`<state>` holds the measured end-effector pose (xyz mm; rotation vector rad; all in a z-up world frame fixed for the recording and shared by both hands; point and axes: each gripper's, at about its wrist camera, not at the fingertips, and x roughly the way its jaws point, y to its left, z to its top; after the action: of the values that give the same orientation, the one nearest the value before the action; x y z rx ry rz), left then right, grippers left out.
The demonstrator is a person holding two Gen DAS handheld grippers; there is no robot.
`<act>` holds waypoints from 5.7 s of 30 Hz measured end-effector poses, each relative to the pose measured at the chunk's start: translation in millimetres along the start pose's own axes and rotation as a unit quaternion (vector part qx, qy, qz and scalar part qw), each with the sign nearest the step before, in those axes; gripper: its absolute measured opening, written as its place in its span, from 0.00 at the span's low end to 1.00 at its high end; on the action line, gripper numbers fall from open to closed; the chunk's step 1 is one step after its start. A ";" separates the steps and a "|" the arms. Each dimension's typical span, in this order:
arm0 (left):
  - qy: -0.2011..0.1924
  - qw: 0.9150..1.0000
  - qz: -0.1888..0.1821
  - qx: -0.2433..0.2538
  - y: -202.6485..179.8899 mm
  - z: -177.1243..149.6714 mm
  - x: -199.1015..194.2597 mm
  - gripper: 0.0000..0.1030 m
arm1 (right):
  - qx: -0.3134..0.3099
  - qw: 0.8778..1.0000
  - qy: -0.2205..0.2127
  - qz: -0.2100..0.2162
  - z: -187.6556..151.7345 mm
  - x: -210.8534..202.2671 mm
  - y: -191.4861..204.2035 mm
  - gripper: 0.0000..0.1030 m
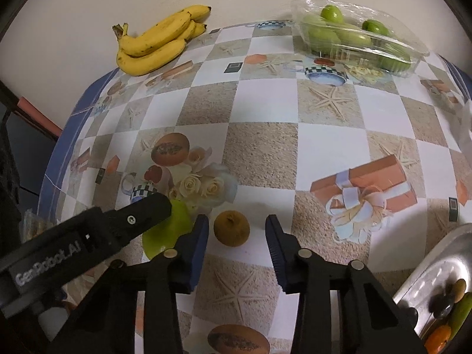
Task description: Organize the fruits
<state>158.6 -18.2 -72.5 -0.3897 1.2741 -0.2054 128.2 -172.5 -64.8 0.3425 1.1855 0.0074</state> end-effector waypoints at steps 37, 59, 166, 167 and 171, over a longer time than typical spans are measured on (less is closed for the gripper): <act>0.010 1.000 0.008 0.022 -13.4 -9.5 -1.3 0.41 | 0.050 0.999 -0.004 0.004 -5.4 -39.1 -19.9 0.26; -0.030 0.998 -0.007 0.054 -34.9 -18.9 -46.0 0.41 | 0.066 0.997 -0.018 -0.026 -21.8 -77.1 -28.4 0.26; -0.048 0.987 0.108 0.108 -26.2 -10.5 4.0 0.54 | 0.166 0.980 -0.022 -0.111 -93.3 -131.0 -144.1 0.26; -0.044 0.987 0.110 0.108 -25.2 -11.0 5.3 0.54 | 0.165 0.980 -0.022 -0.112 -93.1 -131.1 -143.9 0.26; -0.040 0.989 0.101 0.099 -20.9 -9.9 5.1 0.54 | 0.164 0.980 -0.022 -0.109 -92.8 -131.4 -143.5 0.26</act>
<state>152.0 -41.0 -71.2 -0.0978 1.1935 -0.1415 -31.1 -308.8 -14.6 0.4978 1.1744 -0.3897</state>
